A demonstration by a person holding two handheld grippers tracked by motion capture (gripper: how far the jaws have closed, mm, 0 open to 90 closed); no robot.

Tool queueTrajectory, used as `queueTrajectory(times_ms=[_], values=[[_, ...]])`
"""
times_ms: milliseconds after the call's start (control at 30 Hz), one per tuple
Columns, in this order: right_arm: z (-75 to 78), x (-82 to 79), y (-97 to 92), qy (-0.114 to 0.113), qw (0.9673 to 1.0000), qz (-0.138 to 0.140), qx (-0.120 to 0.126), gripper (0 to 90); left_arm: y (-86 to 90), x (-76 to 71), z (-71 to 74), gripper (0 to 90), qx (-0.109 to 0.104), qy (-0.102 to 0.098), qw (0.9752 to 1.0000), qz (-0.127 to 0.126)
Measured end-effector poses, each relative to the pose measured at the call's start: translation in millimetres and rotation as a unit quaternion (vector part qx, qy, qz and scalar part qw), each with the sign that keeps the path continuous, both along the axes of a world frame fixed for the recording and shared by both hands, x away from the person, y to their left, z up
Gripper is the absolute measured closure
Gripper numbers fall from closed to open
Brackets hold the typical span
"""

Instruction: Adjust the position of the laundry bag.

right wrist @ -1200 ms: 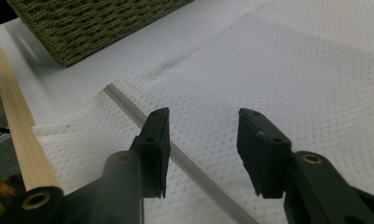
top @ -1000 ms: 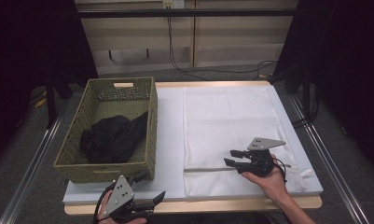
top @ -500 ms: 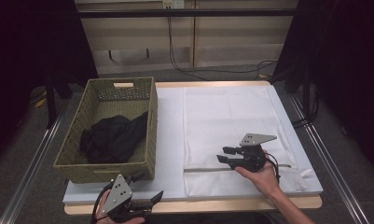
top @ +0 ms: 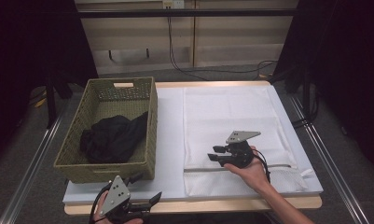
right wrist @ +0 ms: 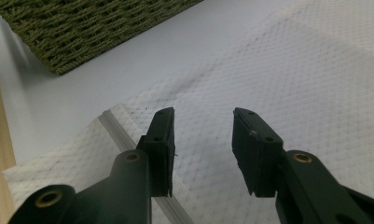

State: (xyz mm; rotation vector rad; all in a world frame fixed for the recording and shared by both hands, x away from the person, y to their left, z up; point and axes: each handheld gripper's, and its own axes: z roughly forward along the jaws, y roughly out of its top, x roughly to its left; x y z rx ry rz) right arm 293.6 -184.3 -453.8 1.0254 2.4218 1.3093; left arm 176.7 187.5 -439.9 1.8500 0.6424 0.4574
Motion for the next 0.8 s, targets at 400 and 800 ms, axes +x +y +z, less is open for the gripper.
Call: queueTrajectory(times_ms=[400, 800], values=[[-17.7, 20.6, 29.4, 0.033, 0.9993, 0.016, 0.001, 60.0, 0.6, -4.2, 0.2, 16.7, 0.011, -0.003, 0.9999, 0.000], [-17.1, 39.3, 66.5, 0.041, 0.9985, 0.035, -0.004, 52.6, 3.3, -2.1, -0.3, 16.7, 0.009, -0.004, 0.9999, -0.002]])
